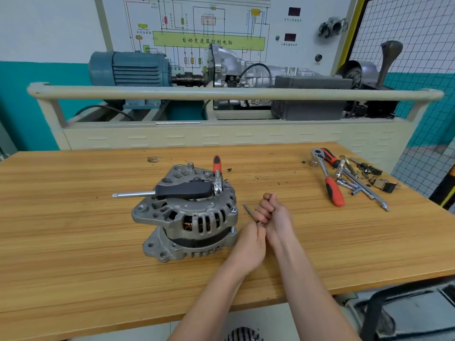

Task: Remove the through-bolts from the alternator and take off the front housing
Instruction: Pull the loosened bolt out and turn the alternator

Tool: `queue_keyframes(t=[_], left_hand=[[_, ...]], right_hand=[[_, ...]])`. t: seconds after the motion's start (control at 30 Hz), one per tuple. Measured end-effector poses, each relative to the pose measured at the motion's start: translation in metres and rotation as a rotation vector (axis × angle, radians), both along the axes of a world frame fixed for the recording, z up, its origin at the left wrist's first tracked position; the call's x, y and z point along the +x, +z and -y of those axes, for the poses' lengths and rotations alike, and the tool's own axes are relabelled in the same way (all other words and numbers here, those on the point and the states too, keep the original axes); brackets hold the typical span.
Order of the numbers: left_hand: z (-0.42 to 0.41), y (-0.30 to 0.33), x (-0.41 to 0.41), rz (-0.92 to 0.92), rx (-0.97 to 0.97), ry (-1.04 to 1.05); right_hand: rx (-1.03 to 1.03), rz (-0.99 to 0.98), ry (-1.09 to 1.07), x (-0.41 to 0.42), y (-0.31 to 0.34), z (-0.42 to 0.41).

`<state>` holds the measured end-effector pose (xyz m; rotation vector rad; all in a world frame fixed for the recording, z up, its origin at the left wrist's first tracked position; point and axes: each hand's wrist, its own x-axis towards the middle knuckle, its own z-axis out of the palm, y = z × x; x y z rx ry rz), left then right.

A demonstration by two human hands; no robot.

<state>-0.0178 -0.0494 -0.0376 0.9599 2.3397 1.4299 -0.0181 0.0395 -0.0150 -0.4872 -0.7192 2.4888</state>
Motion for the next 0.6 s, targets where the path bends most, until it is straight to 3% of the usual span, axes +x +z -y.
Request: queue_keyframes(t=[0.23, 0.6], left_hand=[[0.0016, 0.0037, 0.0024, 0.003, 0.094, 0.006], [-0.0034, 0.0023, 0.0022, 0.026, 0.080, 0.054]], right_hand=[[-0.093, 0.146, 0.000, -0.0067, 0.0106, -0.0045], [-0.247, 0.072, 0.018, -0.0089, 0.0094, -0.0089]])
